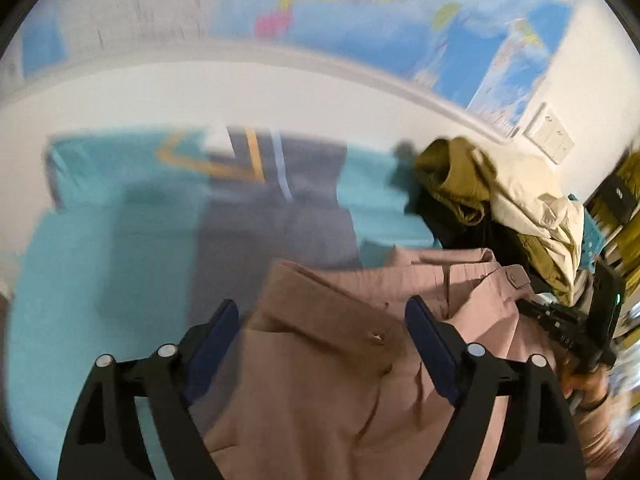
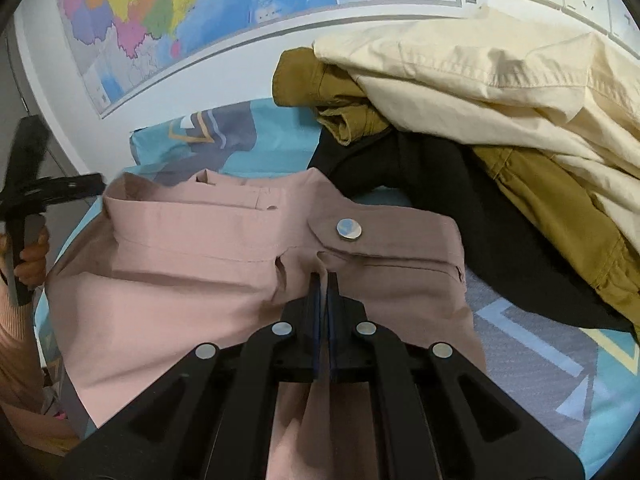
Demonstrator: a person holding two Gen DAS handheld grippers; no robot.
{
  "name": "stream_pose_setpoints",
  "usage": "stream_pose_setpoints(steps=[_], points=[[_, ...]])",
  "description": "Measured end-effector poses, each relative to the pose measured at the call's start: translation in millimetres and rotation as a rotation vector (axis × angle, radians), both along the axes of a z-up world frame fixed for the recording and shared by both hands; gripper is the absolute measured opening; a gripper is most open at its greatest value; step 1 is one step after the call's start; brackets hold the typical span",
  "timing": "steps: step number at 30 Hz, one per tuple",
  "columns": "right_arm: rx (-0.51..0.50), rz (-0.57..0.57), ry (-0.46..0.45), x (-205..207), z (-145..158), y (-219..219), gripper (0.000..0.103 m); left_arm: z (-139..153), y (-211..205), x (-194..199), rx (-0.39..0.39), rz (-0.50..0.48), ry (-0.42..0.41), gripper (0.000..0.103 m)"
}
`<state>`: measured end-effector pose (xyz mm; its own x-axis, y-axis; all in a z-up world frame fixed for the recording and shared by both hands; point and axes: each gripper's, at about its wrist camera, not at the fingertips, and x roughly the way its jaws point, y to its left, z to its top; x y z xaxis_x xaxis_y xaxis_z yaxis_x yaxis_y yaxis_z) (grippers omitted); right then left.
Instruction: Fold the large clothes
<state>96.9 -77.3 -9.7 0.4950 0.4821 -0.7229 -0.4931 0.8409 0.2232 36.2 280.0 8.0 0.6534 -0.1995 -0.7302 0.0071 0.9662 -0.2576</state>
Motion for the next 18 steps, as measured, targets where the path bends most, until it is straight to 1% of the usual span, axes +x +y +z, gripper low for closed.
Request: stream_pose_setpoints(steps=[2,3,4,5,6,7,8,9,10,12,13,14,15,16,17,18], points=[[0.000,-0.003,-0.003,1,0,2,0.003,6,-3,-12,0.013,-0.049,-0.034,0.082],[0.006,-0.009,-0.006,2,1,2,0.003,5,-7,-14,0.043,-0.070,-0.035,0.082],[0.012,-0.013,-0.007,2,2,1,0.003,1,-13,-14,0.089,-0.091,-0.024,0.082],[0.018,-0.016,-0.007,3,3,2,0.003,-6,-23,-12,0.172,-0.101,0.005,0.082],[0.025,-0.024,-0.013,4,5,1,0.003,-14,-29,-8,0.216,-0.103,0.032,0.081],[0.030,-0.026,-0.016,6,6,2,0.003,-26,-34,-1,0.246,-0.114,0.081,0.077],[0.034,-0.026,-0.016,6,8,2,0.003,-33,-34,5,0.256,-0.112,0.110,0.073],[0.031,-0.031,-0.027,8,9,2,0.003,-40,-34,12,0.268,-0.099,0.138,0.063],[0.025,-0.035,-0.031,9,9,3,0.003,-47,-31,22,0.290,-0.072,0.169,0.059],[0.011,-0.031,-0.009,12,3,4,0.003,-53,-18,37,0.244,-0.023,0.190,0.058],[-0.006,-0.023,0.006,13,-1,6,0.004,-54,-12,42,0.237,0.005,0.195,0.056],[-0.021,-0.016,0.017,13,-5,7,0.008,-55,-2,49,0.251,0.063,0.206,0.049],[-0.030,-0.012,0.028,12,-8,8,0.011,-55,6,54,0.246,0.107,0.221,0.047],[-0.022,-0.008,0.030,10,-8,7,0.013,-54,10,55,0.214,0.119,0.222,0.047],[-0.012,-0.005,0.028,8,-7,5,0.021,-52,13,53,0.195,0.120,0.214,0.047],[-0.004,-0.005,0.019,3,-3,3,0.038,-47,15,50,0.183,0.119,0.195,0.047]])
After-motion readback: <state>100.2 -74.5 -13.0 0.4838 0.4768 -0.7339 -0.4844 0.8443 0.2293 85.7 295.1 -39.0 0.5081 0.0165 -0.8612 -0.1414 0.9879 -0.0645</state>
